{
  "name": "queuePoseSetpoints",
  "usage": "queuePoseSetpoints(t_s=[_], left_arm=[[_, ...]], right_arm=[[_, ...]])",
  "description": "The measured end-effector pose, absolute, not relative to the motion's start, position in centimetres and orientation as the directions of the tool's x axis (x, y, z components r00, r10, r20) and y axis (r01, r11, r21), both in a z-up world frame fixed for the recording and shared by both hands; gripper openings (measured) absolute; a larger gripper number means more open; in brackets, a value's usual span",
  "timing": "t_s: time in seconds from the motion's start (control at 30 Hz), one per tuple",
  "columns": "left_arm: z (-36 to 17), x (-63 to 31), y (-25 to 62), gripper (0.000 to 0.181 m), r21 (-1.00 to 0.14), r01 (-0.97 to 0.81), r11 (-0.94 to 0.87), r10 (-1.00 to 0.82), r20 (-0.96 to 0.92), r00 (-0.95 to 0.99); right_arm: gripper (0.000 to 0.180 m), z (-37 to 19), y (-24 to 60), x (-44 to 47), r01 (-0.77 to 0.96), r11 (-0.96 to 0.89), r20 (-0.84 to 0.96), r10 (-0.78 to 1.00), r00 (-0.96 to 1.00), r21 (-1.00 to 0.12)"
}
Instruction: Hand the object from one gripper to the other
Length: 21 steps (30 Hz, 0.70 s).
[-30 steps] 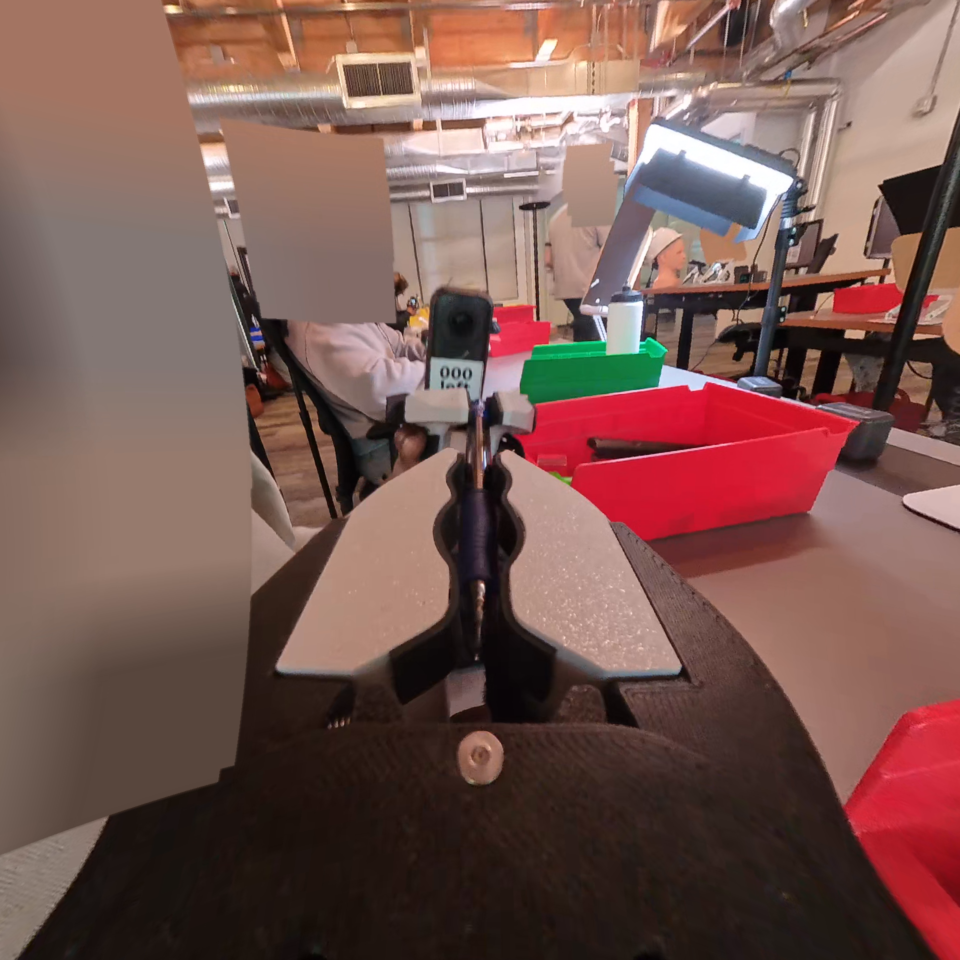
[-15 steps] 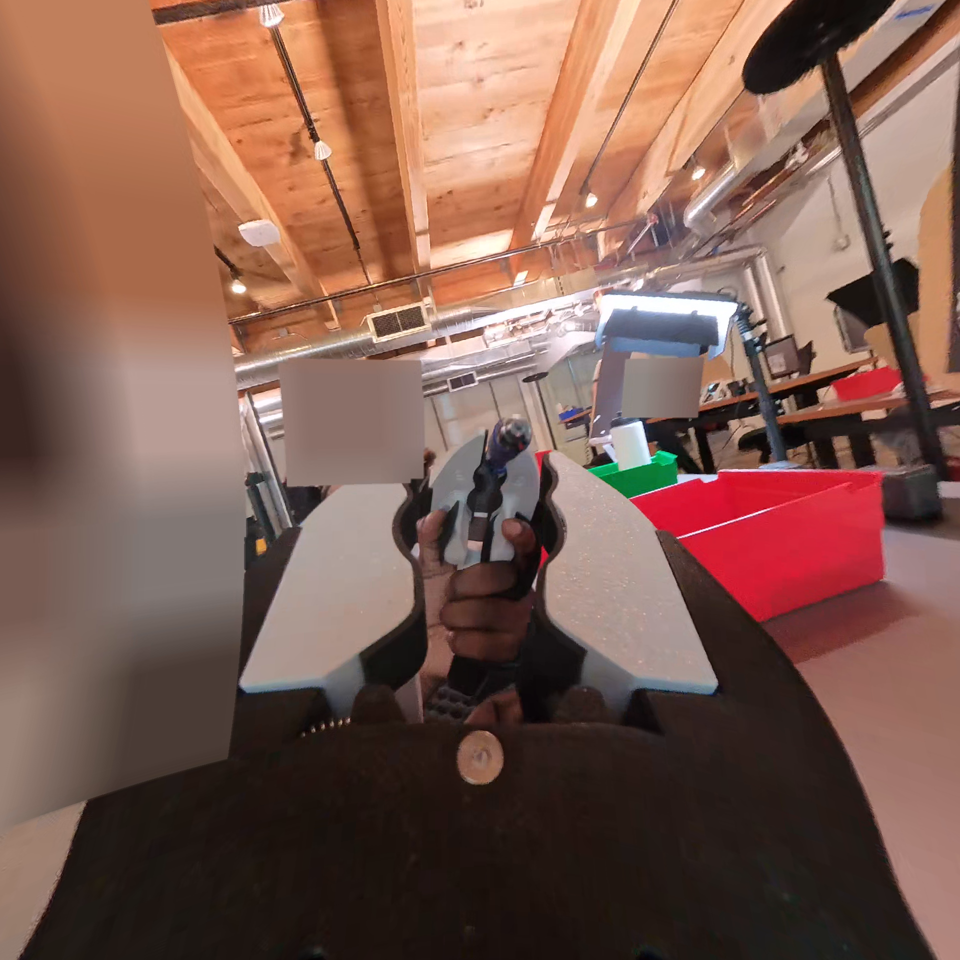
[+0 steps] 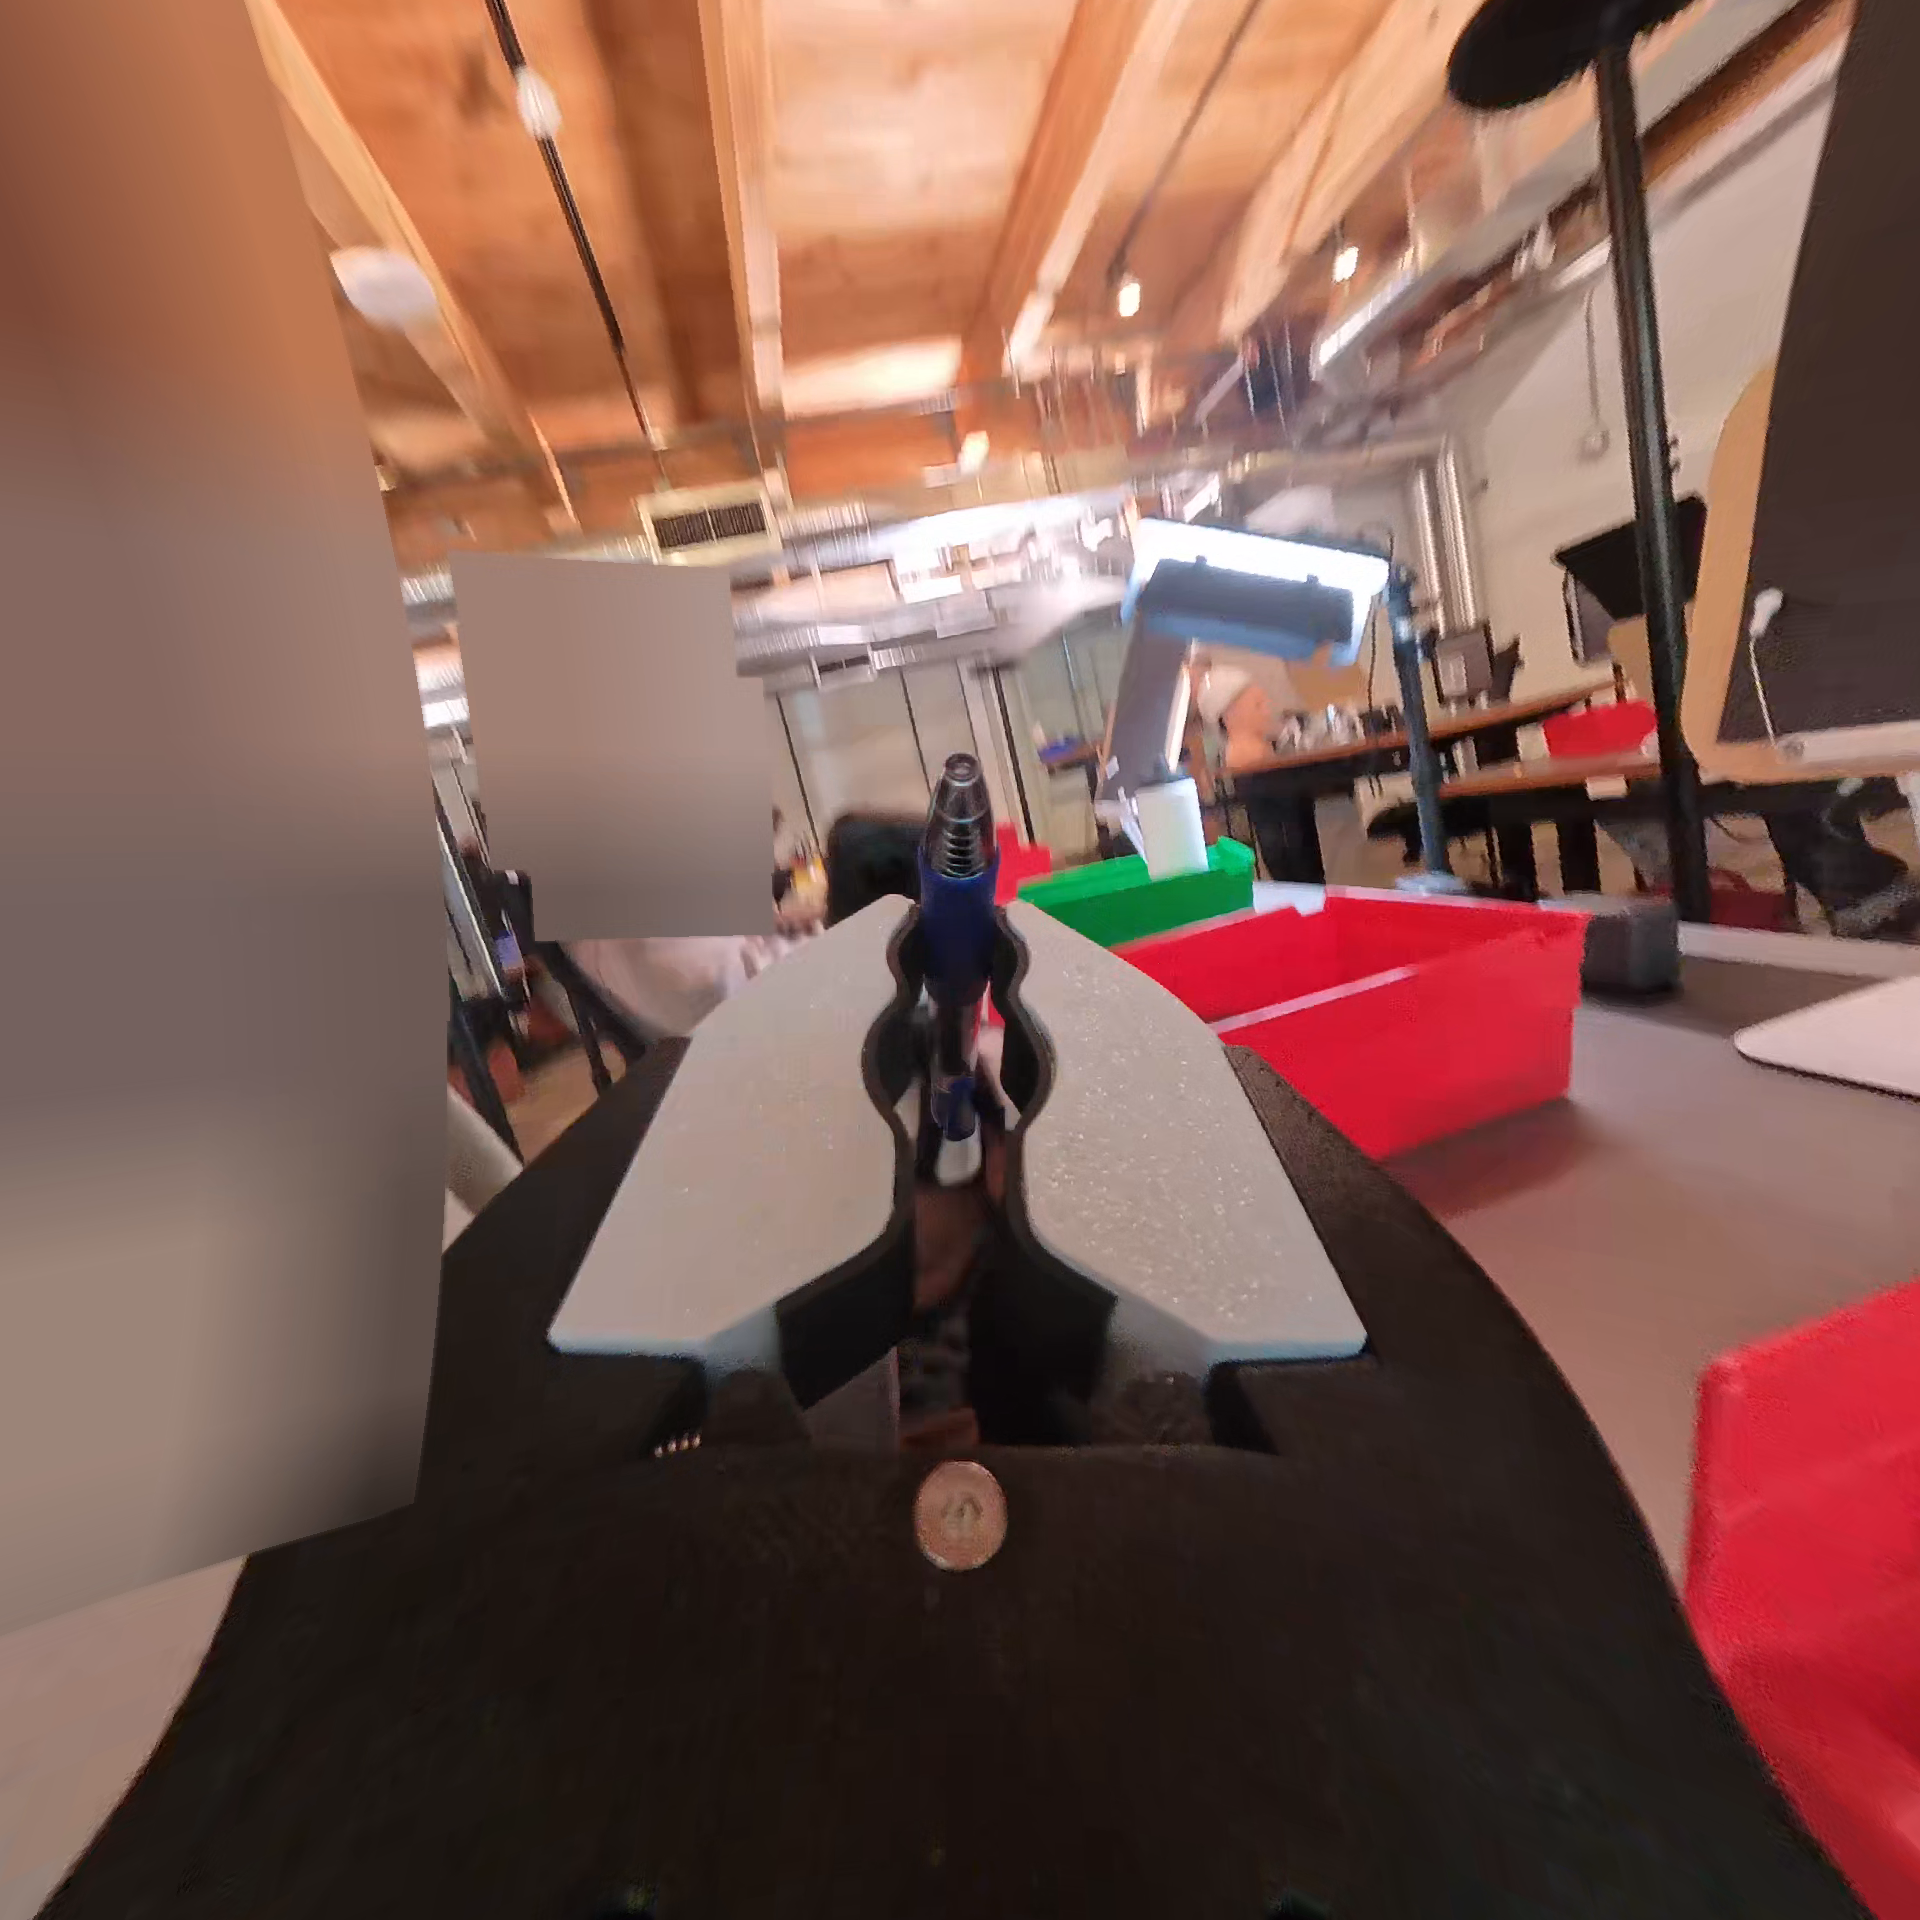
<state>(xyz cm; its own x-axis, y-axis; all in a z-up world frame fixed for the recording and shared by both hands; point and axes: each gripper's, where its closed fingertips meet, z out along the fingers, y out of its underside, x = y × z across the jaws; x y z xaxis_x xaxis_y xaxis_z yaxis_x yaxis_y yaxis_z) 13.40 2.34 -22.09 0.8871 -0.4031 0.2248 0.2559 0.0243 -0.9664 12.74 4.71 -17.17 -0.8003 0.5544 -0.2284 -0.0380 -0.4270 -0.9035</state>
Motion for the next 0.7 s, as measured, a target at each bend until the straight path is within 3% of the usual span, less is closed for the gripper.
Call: queuePoseSetpoints(t_s=[0.2, 0.3, 0.33, 0.47, 0.57, 0.7], left_arm=[[-23.4, 13.8, 2.1, 0.037, -0.996, 0.026, -0.084, -0.331, 0.053, 0.942], [-24.2, 15.1, 2.6, 0.011, -0.994, -0.016, -0.11, -0.367, 0.026, 0.93], [-24.3, 15.2, 2.9, 0.011, -0.994, -0.017, -0.106, -0.365, 0.024, 0.931], [-21.8, 15.3, 3.2, 0.012, -0.979, 0.196, 0.049, -0.405, 0.16, 0.9], [-20.1, 14.5, 3.2, 0.015, -0.912, 0.376, 0.165, -0.442, 0.273, 0.855], [-20.3, 14.4, 3.4, 0.013, -0.912, 0.377, 0.16, -0.438, 0.277, 0.855]], right_arm=[[0.012, -19.1, 3.1, 13.7, 0.068, -0.235, -0.187, 0.534, -0.825, -0.97], [0.012, -19.4, 2.1, 13.8, 0.079, -0.198, -0.174, 0.523, -0.834, -0.977], [0.012, -19.2, 2.0, 13.8, 0.072, -0.205, -0.171, 0.523, -0.835, -0.976], [0.023, -17.6, 2.0, 13.2, -0.044, -0.318, -0.148, 0.554, -0.819, -0.947], [0.034, -18.6, 1.3, 12.3, -0.01, -0.301, -0.168, 0.559, -0.812, -0.954], [0.015, -18.5, 1.0, 12.3, -0.024, -0.335, -0.17, 0.536, -0.827, -0.942]])
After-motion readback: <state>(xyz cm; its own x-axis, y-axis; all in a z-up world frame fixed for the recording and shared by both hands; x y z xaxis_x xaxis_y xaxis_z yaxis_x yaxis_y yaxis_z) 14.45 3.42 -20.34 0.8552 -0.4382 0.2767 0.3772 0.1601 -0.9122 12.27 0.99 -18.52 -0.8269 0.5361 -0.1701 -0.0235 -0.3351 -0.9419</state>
